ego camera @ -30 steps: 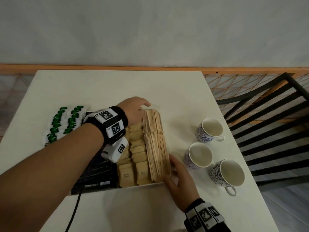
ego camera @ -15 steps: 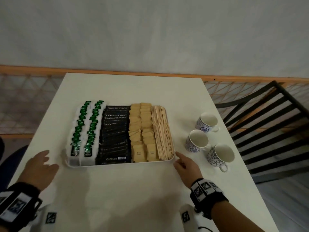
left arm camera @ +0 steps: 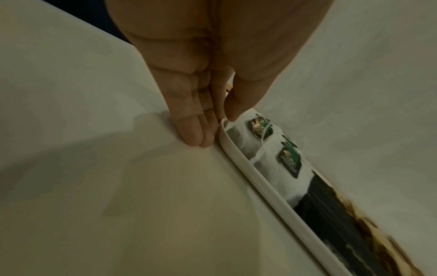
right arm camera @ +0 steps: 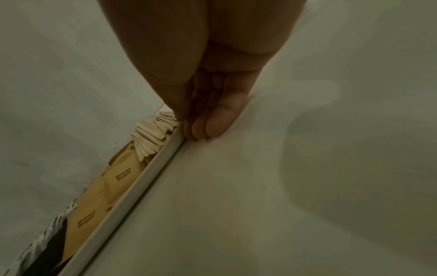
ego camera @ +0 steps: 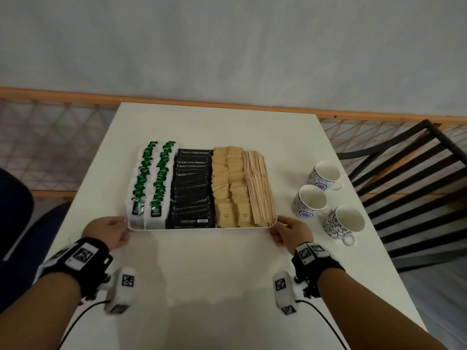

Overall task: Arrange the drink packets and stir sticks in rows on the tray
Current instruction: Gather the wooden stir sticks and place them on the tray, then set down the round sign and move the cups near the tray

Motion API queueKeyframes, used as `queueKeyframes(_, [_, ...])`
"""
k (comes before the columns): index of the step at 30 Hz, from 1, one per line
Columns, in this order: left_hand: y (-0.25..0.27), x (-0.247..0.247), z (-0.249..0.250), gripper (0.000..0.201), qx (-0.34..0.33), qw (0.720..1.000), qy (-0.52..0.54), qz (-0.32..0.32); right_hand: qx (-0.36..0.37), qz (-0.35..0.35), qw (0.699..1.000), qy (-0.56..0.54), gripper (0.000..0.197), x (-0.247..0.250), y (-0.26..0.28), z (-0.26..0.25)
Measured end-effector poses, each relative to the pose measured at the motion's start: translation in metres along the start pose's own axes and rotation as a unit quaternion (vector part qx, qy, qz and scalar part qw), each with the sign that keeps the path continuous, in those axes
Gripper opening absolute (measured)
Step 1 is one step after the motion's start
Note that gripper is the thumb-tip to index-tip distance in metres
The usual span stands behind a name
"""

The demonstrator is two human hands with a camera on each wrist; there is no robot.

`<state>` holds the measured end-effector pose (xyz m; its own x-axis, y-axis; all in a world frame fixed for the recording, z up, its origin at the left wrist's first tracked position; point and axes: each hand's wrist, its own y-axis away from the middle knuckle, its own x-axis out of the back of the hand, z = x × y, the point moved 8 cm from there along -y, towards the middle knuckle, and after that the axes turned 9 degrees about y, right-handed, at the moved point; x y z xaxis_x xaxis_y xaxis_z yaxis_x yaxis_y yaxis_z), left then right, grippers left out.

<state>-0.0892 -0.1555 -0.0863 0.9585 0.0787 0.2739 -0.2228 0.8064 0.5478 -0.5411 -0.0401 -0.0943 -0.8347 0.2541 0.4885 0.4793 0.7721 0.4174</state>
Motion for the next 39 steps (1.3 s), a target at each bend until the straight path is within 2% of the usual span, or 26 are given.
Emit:
queueKeyframes(2, [-0.008, -0.001, -0.002, 0.022, 0.024, 0.999, 0.021, -0.007, -0.009, 0.002, 1.0, -0.007, 0.021, -0.001, -0.001, 0.001])
queueKeyframes(5, [-0.012, -0.004, 0.0, 0.008, 0.036, 0.999, 0.02, -0.014, -0.023, 0.007, 0.999, -0.022, 0.015, -0.001, -0.003, 0.0])
queueKeyframes(10, [-0.021, -0.006, 0.004, 0.005, 0.052, 0.998, 0.028, -0.025, -0.025, 0.025, 0.999, -0.014, 0.011, -0.003, -0.014, -0.004])
queueKeyframes(16, [-0.045, -0.003, 0.021, 0.018, 0.074, 0.995, 0.05, -0.032, -0.016, 0.036, 0.999, -0.012, 0.01, -0.015, -0.035, -0.032])
queueKeyframes(21, [-0.077, -0.003, 0.056, 0.014, 0.078, 0.994, 0.066, -0.025, -0.018, 0.029, 0.999, -0.019, 0.013, -0.027, -0.071, -0.057])
queueKeyframes(27, [-0.118, -0.019, 0.093, 0.02, 0.088, 0.993, 0.079, -0.019, -0.005, 0.062, 0.997, 0.042, 0.012, -0.032, -0.117, -0.09])
queueKeyframes(39, [-0.174, -0.028, 0.123, 0.018, 0.068, 0.99, 0.12, 0.002, -0.006, 0.063, 0.995, 0.074, 0.015, -0.048, -0.176, -0.132])
